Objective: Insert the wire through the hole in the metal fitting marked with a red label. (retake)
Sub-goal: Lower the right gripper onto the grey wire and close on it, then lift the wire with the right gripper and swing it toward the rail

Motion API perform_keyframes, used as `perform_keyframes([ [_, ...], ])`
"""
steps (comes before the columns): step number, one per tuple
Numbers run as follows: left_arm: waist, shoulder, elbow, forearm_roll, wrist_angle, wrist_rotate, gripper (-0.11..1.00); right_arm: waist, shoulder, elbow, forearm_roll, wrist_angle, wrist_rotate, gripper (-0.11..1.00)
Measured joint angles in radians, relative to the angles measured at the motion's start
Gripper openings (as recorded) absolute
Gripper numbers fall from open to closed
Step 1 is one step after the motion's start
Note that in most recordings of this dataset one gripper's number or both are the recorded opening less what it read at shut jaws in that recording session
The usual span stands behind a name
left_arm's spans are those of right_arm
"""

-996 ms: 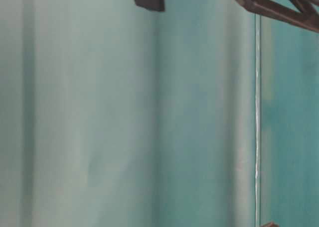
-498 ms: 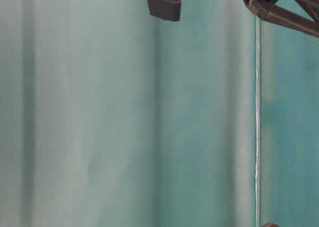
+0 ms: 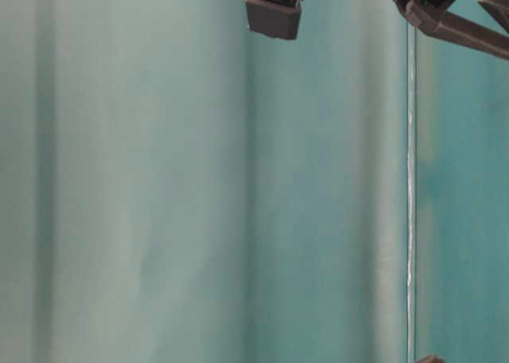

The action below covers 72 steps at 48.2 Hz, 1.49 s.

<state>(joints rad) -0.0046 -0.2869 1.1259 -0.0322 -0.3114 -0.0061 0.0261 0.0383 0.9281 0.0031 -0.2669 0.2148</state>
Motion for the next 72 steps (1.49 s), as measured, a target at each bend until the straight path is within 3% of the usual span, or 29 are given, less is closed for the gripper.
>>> perform_keyframes([
  [10,0.0,0.0,0.0,0.0,0.0,0.002,0.69,-0.003,0.0,0.0,0.0,0.0,0.0,0.57],
  [18,0.002,-0.002,0.0,0.0,0.0,0.0,0.69,-0.003,0.0,-0.002,0.0,0.002,0.0,0.17],
  [23,0.0,0.0,0.0,0.0,0.0,0.0,0.69,-0.003,0.0,0.0,0.0,0.006,-0.002,0.02],
  [50,0.0,0.0,0.0,0.0,0.0,-0.002,0.69,-0.005,-0.006,-0.002,0.0,0.02,0.0,0.02],
  [72,0.002,-0.002,0.002,0.002,0.0,-0.005,0.68,-0.008,-0.212,-0.002,-0.002,0.144,0.0,0.02],
])
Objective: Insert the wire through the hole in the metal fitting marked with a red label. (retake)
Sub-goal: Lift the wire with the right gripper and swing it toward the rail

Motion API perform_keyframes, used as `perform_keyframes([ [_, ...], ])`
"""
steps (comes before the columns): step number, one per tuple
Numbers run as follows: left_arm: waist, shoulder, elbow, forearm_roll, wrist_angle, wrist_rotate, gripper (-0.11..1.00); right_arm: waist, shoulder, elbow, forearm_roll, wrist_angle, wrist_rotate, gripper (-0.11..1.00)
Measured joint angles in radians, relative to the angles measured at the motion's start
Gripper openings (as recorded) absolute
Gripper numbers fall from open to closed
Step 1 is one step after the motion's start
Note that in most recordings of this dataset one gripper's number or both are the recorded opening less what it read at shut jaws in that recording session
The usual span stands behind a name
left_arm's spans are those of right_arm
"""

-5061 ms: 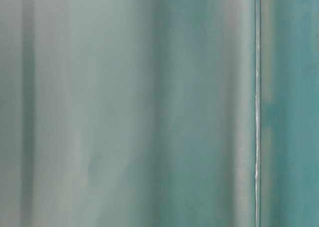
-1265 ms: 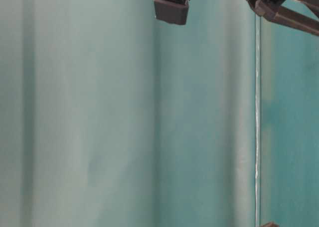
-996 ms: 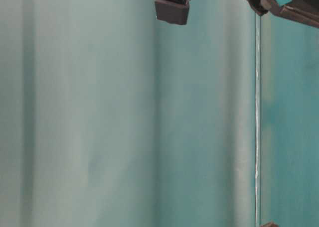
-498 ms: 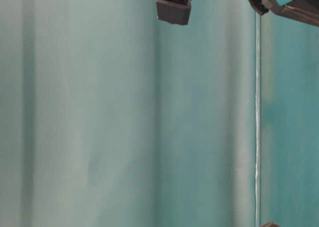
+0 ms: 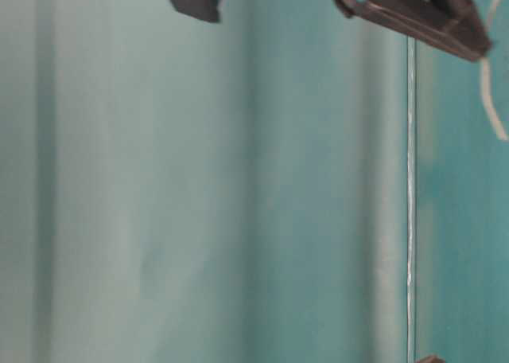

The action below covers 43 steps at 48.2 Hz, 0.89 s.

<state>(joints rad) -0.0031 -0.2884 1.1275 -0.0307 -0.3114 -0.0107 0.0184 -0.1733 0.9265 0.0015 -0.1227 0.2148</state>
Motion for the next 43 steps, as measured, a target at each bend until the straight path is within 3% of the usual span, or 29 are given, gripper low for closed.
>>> perform_keyframes([
  [29,-0.014,-0.003,-0.014,-0.002,0.0,-0.005,0.68,0.002,-0.129,0.003,-0.002,0.052,-0.002,0.02],
  [43,-0.061,0.002,-0.014,-0.005,-0.071,-0.008,0.69,0.002,-0.129,0.048,0.002,-0.025,0.003,0.02],
])
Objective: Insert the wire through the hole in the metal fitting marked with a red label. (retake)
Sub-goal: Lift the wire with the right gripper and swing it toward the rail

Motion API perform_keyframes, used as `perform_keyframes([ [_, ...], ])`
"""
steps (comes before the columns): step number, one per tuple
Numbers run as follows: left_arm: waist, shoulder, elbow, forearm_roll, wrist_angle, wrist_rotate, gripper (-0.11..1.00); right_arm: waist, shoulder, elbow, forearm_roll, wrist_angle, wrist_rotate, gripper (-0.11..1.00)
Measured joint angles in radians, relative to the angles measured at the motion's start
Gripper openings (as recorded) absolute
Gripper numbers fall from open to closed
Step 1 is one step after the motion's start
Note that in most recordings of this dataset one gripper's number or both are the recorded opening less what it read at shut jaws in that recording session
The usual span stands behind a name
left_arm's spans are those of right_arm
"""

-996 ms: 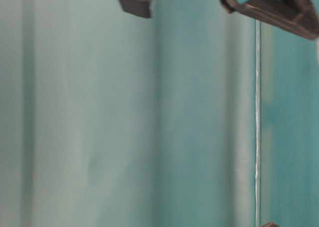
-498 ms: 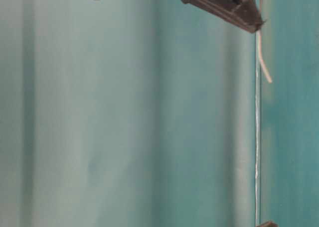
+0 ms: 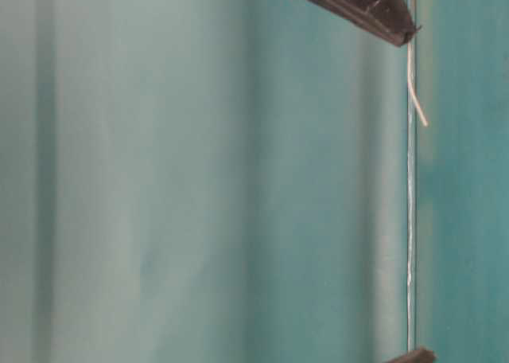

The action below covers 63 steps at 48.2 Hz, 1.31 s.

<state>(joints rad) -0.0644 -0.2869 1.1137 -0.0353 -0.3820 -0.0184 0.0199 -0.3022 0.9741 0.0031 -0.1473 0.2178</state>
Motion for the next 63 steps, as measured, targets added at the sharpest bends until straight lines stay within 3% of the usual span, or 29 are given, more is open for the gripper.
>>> perform_keyframes([
  [14,-0.08,0.095,0.052,-0.014,-0.319,0.0,0.69,0.031,0.0,0.077,0.023,-0.144,0.0,0.02],
  [29,-0.097,0.204,0.049,-0.017,-0.457,0.0,0.69,0.107,0.0,0.132,0.034,-0.337,-0.003,0.02],
  [35,-0.115,0.227,0.048,-0.017,-0.518,0.0,0.69,0.129,0.028,0.149,0.06,-0.413,-0.012,0.02],
  [45,-0.155,0.29,0.051,-0.029,-0.615,-0.002,0.69,0.186,0.107,0.166,0.172,-0.532,-0.08,0.02],
  [58,-0.181,0.388,0.04,-0.034,-0.71,-0.017,0.69,0.344,0.219,0.164,0.446,-0.673,-0.216,0.02],
  [63,-0.19,0.414,0.034,-0.034,-0.727,-0.029,0.69,0.419,0.264,0.155,0.531,-0.732,-0.25,0.02],
])
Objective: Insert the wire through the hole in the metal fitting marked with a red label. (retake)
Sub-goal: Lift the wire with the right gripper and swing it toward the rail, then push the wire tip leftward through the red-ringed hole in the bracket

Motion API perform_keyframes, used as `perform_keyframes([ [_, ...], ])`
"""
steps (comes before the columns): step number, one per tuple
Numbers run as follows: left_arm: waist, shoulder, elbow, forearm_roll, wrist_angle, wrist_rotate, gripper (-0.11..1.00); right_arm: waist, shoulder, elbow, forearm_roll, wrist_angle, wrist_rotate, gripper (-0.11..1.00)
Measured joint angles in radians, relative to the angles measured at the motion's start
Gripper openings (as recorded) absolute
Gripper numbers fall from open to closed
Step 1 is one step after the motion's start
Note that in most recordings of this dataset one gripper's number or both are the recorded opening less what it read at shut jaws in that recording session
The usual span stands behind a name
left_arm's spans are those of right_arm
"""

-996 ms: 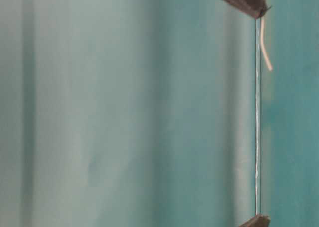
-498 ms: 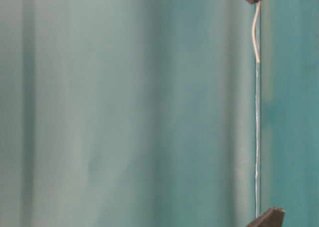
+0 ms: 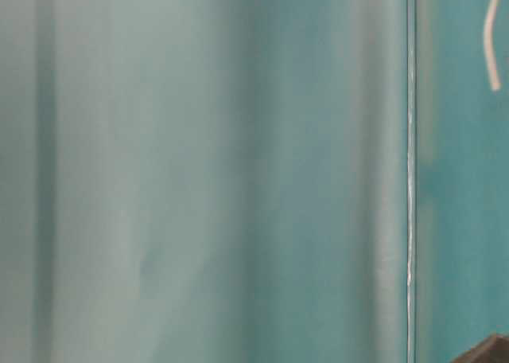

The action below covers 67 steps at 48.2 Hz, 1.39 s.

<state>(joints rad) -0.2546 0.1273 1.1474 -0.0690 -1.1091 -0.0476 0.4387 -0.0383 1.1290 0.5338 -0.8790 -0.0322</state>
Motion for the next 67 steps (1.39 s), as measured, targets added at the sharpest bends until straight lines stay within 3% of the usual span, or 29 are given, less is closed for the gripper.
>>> perform_keyframes([
  [12,-0.023,0.063,-0.018,0.0,-0.064,0.0,0.67,0.115,0.115,-0.031,0.118,-0.124,-0.006,0.02],
  [25,-0.028,0.164,-0.063,-0.002,-0.101,-0.002,0.67,0.152,0.249,-0.089,0.172,-0.167,-0.008,0.02],
  [67,-0.032,0.221,-0.094,0.002,-0.166,-0.002,0.67,0.152,0.325,-0.135,0.184,-0.235,-0.005,0.02],
])
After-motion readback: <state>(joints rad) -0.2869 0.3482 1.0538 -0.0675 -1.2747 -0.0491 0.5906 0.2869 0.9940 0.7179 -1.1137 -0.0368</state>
